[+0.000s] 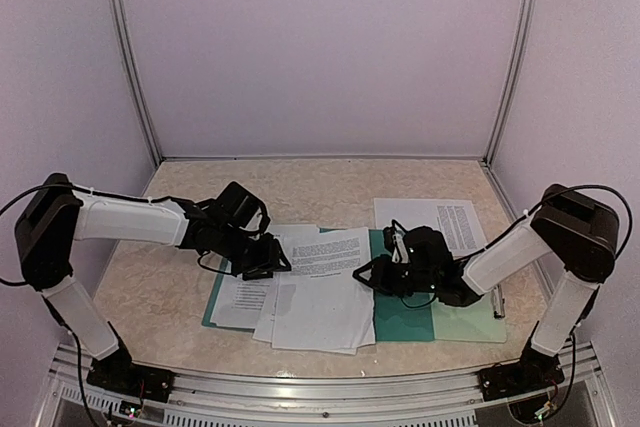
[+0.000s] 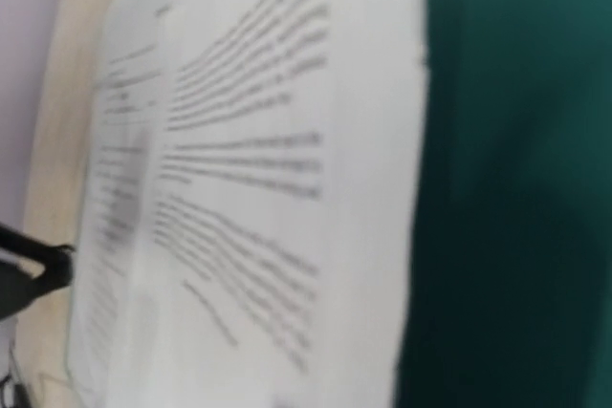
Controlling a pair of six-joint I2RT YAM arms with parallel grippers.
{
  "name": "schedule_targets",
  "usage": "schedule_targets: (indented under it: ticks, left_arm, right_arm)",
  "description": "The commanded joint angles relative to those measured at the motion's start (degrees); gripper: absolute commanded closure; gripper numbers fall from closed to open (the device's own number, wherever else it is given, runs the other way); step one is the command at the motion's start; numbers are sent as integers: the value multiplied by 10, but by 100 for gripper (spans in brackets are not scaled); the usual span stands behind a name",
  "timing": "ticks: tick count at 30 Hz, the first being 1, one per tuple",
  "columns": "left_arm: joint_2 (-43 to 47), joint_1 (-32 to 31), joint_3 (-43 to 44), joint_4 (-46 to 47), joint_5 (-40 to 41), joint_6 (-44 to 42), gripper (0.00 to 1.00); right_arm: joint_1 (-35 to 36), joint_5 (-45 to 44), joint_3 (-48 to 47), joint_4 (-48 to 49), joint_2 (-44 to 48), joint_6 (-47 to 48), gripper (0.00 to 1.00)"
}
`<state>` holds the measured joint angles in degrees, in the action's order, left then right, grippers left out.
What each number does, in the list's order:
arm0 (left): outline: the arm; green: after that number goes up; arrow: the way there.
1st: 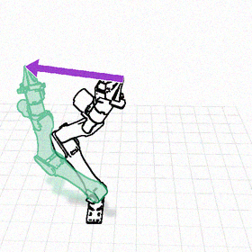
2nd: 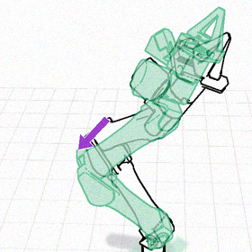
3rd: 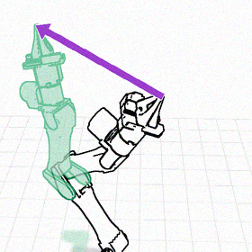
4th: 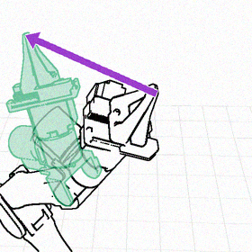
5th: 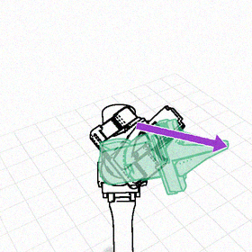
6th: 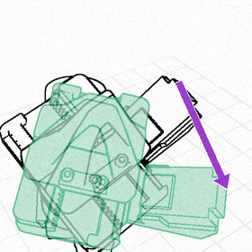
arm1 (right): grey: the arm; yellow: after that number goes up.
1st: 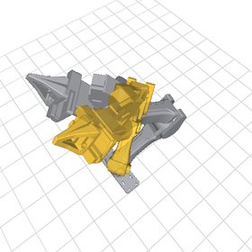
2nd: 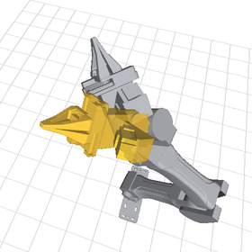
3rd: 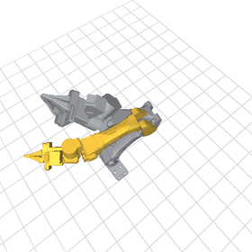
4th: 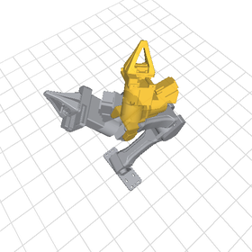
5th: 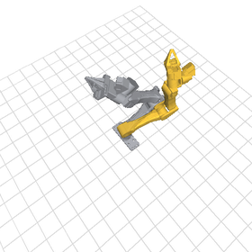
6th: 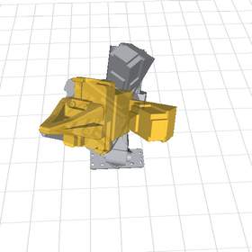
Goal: Put the files into the folder
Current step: Adjust the file in the folder with some files.
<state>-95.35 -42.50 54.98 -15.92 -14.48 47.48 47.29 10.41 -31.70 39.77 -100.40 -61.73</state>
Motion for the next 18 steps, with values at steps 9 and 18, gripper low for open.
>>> schedule_targets:
  ticks: [9, 18]
  left_arm:
    - [39, 2, -27, -54, 39, -10, 52]
    - [49, -7, -38, -67, 55, -11, 52]
  right_arm:
    - [64, -92, 0, -225, 107, 35, 53]
    - [135, -109, 35, -350, 213, 13, 33]
